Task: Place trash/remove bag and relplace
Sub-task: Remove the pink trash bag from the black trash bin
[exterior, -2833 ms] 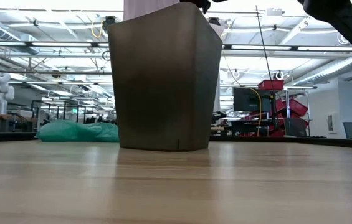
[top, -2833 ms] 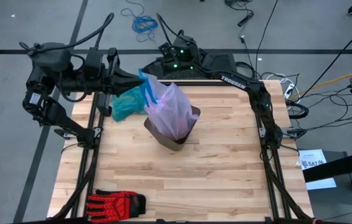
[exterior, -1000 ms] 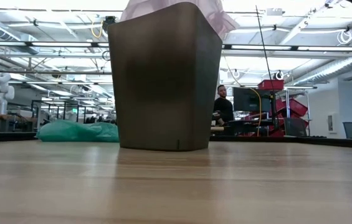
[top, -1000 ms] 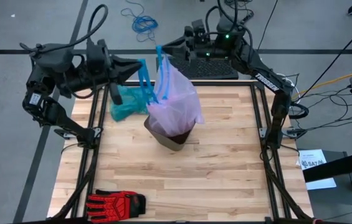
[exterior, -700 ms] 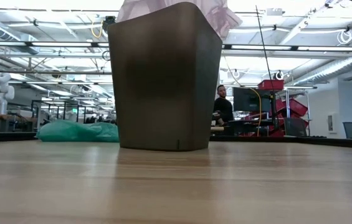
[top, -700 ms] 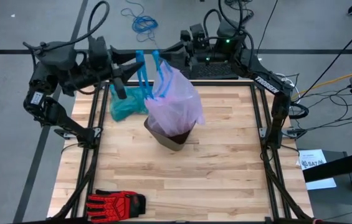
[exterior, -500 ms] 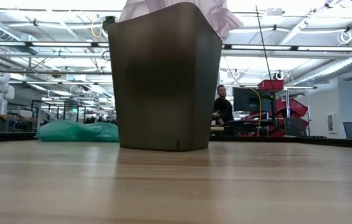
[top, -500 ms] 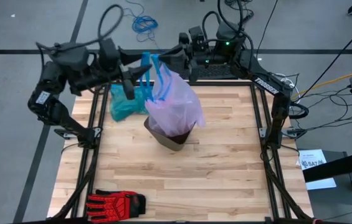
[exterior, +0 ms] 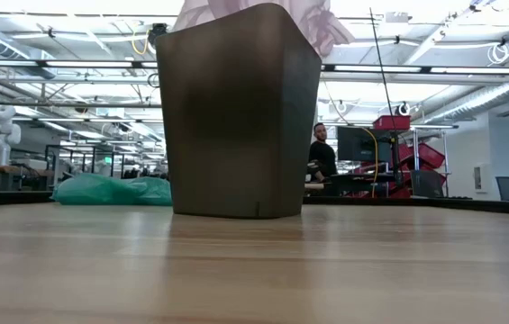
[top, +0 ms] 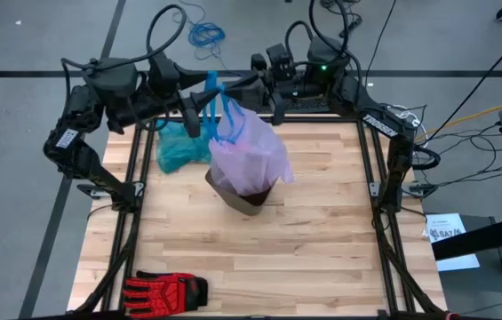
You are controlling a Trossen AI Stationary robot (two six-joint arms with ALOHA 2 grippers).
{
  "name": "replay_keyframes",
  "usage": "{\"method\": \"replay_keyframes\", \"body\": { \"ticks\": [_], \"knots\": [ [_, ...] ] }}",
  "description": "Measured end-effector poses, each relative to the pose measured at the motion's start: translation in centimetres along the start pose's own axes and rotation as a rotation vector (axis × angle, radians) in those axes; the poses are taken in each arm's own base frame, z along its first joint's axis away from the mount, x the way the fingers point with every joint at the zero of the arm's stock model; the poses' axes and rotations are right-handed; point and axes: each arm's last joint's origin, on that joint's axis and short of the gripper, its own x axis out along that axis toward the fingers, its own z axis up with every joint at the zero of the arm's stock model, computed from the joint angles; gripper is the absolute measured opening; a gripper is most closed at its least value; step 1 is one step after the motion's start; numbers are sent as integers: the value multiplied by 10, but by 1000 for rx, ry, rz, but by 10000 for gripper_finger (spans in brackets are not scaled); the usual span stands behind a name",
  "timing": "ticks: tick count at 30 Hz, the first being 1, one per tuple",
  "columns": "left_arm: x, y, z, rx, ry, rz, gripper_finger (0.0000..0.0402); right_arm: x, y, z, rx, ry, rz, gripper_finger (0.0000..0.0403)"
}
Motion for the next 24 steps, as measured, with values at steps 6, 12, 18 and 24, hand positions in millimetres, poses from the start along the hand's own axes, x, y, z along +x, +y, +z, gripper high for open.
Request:
{"method": "replay_keyframes", "body": {
  "ticks": [6, 12, 18, 24],
  "knots": [
    [5, -4, -3, 12, 26, -57, 175, 0, 0, 0, 2, -2, 4, 0],
    [11, -8, -5, 23, 37, -96, 97, 0, 0, 0, 2, -2, 3, 0],
    [12, -7, -5, 46, 34, -100, 8, 0, 0, 0, -4, -1, 1, 0],
    [-4, 0, 2, 26, -18, -97, 2, -8, -12, -1, -22, 54, -58, 23]
  ]
}}
